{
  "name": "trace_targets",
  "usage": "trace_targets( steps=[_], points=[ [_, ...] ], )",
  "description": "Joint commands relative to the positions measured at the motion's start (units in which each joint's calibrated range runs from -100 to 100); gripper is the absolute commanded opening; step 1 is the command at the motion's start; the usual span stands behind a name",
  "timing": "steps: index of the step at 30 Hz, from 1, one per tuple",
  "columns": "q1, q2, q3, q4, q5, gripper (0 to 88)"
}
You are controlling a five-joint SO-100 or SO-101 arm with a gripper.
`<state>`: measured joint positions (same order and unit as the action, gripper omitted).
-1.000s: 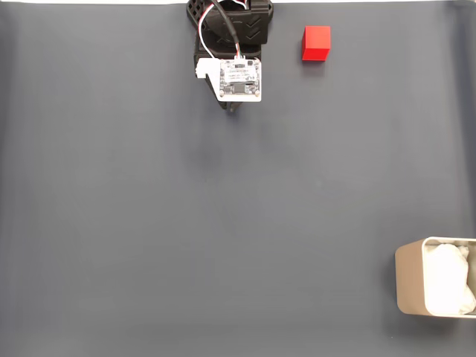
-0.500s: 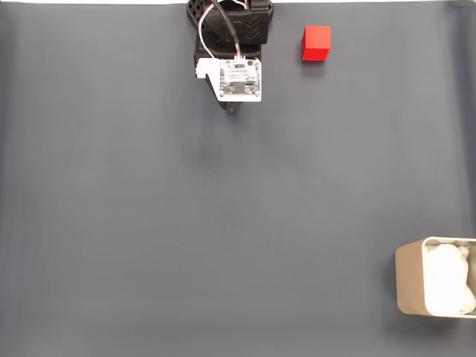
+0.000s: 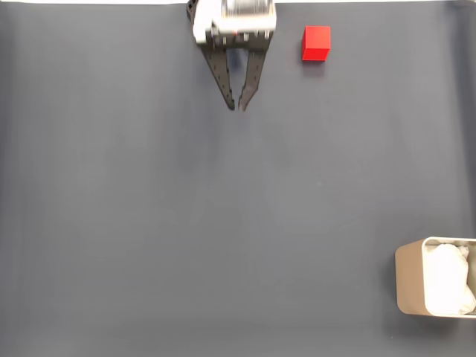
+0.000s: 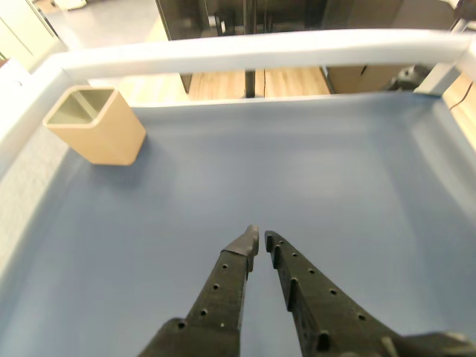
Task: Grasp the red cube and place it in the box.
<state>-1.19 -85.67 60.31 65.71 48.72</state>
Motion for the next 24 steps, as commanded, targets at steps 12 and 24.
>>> trace_targets(
  steps=[12, 24],
  points=[
    [0.0, 26.5, -43.2, 9.0, 2.4, 0.0],
    [0.8, 32.8, -46.7, 9.0, 2.6, 0.0]
  ],
)
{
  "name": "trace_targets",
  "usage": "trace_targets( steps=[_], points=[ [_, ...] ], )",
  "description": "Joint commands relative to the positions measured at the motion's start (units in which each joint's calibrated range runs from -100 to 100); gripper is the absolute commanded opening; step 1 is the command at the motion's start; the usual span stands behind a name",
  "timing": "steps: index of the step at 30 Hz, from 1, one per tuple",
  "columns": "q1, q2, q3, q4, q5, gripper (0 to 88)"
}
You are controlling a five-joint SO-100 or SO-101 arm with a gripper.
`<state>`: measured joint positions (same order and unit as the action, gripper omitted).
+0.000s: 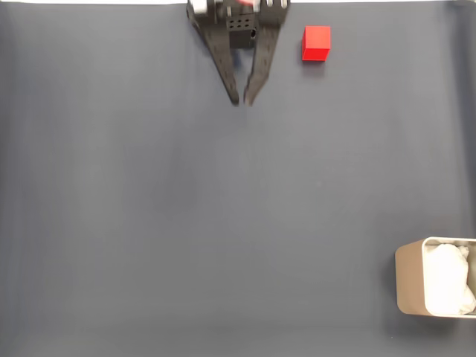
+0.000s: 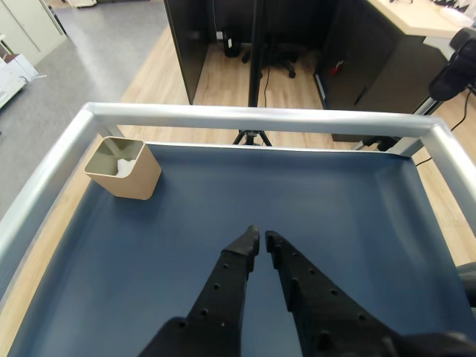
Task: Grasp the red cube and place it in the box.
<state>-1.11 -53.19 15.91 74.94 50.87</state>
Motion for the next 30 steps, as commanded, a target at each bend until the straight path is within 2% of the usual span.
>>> trace_targets(
  steps=[1, 18, 30],
  points=[
    [0.9, 0.6, -2.3, -0.2, 0.4, 0.0],
    [0.9, 4.4, -0.7, -1.3, 1.1, 0.0],
    [-5.6, 4.4, 0.6, -2.5, 1.8, 0.0]
  ],
)
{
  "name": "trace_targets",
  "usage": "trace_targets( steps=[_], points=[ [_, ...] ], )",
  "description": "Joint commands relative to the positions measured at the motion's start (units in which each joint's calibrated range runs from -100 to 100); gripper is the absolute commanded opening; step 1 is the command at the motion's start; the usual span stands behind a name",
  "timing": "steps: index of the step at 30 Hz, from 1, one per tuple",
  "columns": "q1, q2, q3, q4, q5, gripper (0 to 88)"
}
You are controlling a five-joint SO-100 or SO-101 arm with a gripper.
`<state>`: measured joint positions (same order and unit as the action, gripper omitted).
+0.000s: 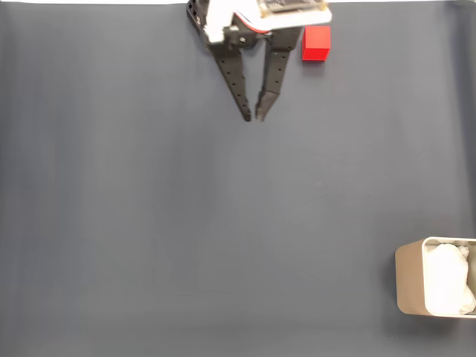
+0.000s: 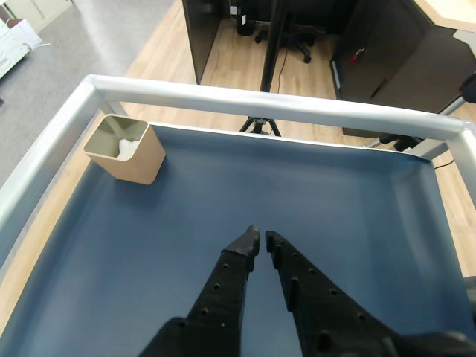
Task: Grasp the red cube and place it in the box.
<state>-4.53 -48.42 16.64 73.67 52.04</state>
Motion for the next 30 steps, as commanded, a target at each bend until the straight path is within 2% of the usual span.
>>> trace_targets(
  steps=[1, 30],
  points=[
    [-3.0, -0.5, 0.2, -1.2, 0.6, 0.0],
    [-29.4, -6.0, 5.7, 4.5, 1.4, 0.6]
  ],
)
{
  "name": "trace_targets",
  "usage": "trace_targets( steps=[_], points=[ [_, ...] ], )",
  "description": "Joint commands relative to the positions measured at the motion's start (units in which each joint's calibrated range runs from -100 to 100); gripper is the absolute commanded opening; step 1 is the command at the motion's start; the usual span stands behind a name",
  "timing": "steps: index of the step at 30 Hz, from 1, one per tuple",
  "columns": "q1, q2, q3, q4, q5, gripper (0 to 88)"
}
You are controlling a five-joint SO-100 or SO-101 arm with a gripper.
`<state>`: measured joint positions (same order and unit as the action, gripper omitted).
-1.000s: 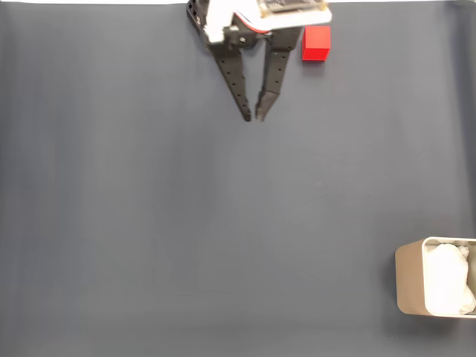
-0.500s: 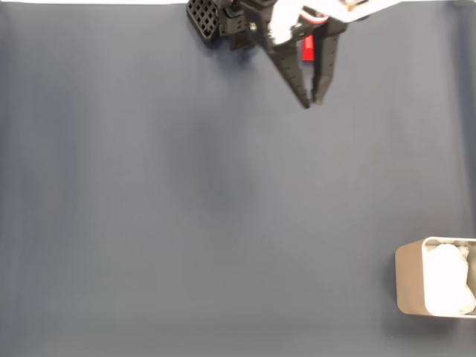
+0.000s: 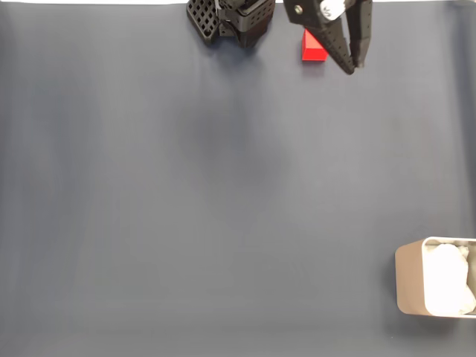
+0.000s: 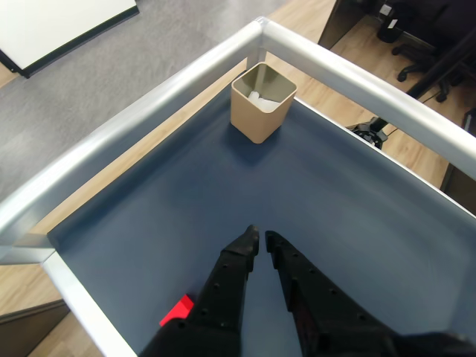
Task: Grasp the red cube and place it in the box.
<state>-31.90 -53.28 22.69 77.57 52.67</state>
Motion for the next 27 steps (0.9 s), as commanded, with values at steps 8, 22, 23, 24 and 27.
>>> trace_targets(
  steps=[8, 22, 23, 24, 27],
  points=[
    [-6.5, -1.1, -0.2, 1.7, 1.0, 0.6],
    [-15.9, -1.2, 0.2, 3.6, 0.6, 0.7],
    [-16.6, -1.2, 0.2, 3.7, 0.5, 0.7],
    [-17.3, -1.1, 0.2, 3.9, 0.5, 0.8],
    [-19.0, -1.1, 0.3, 4.7, 0.4, 0.8]
  ],
)
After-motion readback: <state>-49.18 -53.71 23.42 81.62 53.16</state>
